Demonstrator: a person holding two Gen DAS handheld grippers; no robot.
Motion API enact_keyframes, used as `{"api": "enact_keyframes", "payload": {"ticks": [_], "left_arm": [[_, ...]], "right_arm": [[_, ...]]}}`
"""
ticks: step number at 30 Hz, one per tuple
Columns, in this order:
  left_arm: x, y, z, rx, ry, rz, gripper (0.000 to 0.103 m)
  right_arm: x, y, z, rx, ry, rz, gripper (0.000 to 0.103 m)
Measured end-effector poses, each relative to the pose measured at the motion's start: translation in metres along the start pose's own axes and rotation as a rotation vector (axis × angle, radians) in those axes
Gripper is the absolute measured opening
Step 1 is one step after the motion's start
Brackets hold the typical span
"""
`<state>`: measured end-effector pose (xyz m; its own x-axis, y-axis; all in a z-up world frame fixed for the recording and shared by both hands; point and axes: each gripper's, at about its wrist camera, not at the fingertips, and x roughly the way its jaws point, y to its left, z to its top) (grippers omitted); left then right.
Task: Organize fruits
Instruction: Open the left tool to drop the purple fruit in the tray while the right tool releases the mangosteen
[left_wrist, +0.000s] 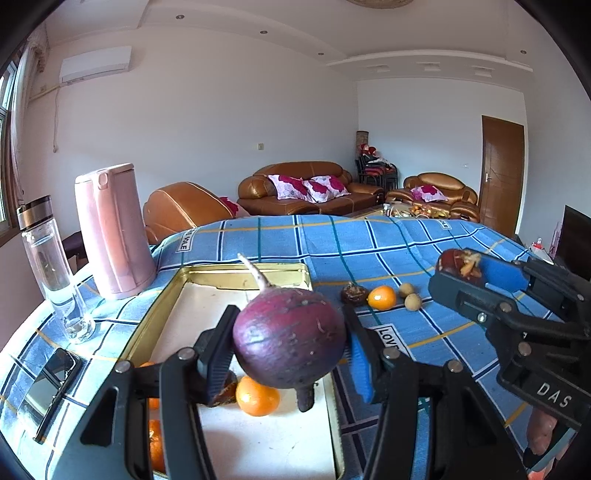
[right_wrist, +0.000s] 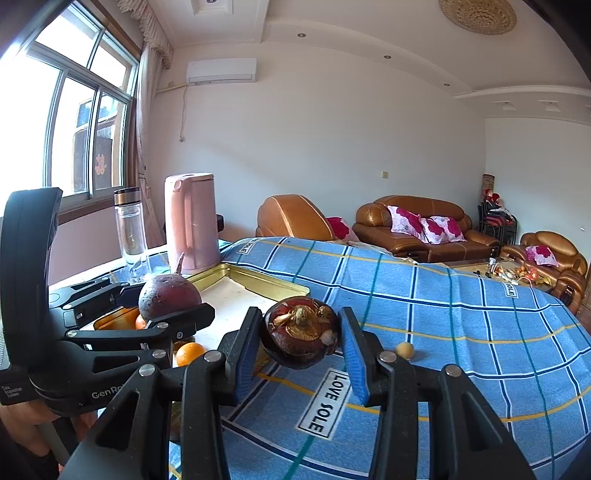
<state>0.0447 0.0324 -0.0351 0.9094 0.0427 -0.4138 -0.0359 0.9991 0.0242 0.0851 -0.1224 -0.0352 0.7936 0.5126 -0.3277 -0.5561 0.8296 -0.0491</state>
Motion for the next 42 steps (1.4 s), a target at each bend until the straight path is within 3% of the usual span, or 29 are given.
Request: {"api": "enact_keyframes", "payload": {"ticks": [22,42], "left_arm": [[-0.002,0.049,-0.015,-0.05,0.046,0.102,0.056],[0.005,0.07,-0.033,-0.055,0.11,0.13,0.056]], "right_arm": [[0.028,0.048,-0.001,-0.046,0.044,0.113,0.044],[0.053,0.08,-0.014,-0.099,0.134,0.175,0.044]]}}
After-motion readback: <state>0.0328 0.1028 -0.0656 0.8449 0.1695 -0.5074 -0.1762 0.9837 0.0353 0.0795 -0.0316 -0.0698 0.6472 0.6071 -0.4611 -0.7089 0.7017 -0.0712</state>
